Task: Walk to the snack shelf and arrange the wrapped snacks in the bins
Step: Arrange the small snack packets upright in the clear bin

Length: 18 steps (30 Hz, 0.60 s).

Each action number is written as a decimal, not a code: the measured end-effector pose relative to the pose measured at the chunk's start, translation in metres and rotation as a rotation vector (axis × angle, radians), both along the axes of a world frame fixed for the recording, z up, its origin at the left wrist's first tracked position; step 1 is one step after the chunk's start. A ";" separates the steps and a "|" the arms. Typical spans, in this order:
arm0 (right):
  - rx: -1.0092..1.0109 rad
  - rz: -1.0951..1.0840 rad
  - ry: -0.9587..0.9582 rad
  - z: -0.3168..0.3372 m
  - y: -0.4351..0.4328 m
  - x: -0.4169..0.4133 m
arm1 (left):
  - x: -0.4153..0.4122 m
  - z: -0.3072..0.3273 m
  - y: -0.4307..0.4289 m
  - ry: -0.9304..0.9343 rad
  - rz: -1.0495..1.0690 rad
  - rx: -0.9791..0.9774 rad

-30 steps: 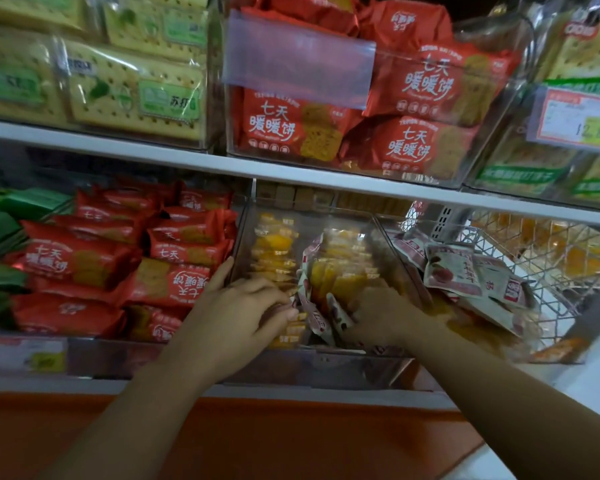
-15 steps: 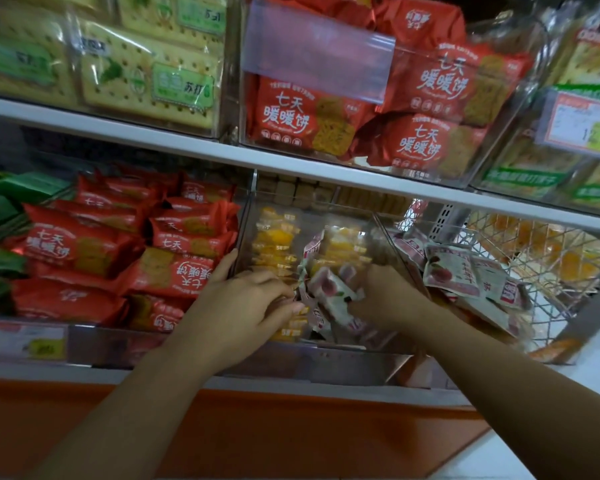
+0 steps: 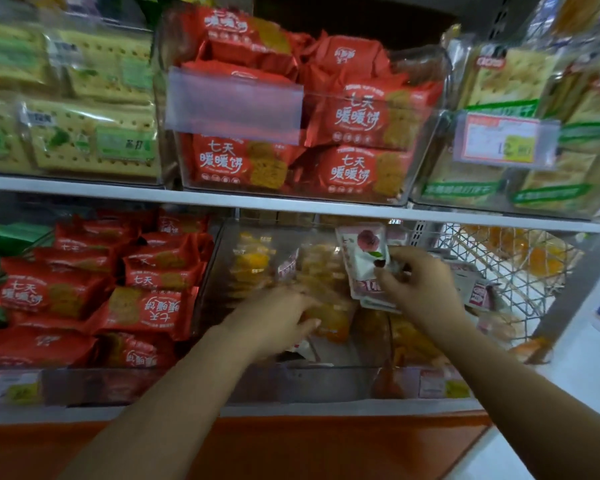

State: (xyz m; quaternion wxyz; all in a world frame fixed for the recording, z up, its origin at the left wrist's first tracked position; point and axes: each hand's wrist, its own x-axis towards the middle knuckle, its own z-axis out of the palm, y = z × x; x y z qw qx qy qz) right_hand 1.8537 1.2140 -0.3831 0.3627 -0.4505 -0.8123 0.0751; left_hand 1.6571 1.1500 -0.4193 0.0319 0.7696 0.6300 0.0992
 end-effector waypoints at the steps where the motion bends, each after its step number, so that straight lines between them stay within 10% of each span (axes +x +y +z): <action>1: -0.016 -0.018 0.035 0.002 0.000 0.009 | 0.003 -0.002 0.009 0.015 -0.007 -0.031; 11: -0.228 -0.225 0.317 -0.016 0.054 0.066 | 0.016 -0.005 0.053 0.274 0.080 -0.207; 18: -0.066 -0.226 -0.134 -0.016 0.050 0.079 | 0.024 -0.015 0.056 0.253 0.101 -0.276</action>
